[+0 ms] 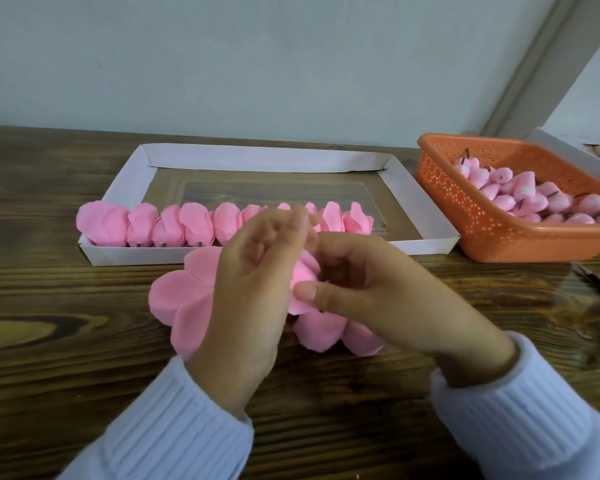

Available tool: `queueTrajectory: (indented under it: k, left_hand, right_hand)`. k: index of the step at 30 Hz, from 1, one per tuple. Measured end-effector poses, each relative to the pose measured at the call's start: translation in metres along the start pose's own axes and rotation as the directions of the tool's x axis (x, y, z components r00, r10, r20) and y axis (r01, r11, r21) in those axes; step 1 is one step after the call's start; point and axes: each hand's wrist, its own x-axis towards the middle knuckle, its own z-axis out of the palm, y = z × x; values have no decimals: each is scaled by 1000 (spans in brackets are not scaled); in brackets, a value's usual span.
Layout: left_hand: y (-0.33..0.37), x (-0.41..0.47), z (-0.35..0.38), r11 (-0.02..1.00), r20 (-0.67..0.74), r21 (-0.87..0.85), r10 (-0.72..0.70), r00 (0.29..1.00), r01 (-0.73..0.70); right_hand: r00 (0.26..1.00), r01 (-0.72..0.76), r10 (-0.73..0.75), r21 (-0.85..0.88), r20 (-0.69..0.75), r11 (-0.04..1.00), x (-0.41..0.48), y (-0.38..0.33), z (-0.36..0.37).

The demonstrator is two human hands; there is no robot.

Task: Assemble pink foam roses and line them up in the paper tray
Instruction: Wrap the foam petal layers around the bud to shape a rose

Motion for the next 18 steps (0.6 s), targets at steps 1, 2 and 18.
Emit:
queueTrajectory:
  k: [1,2,18]
  left_hand:
    - [0,1,-1,1000,-22,-20,3,1000,-4]
    - [0,1,-2,999,-49,-47,-4,999,1]
    - [-8,13,-7,983,-210,-39,-184,960,180]
  right_hand:
    - [999,-21,19,77,26,997,2,-2,-5]
    - [999,-47,44,175,19,983,6,-3,-12]
    - [557,-823,560,-313,-614,475,62,77,-103]
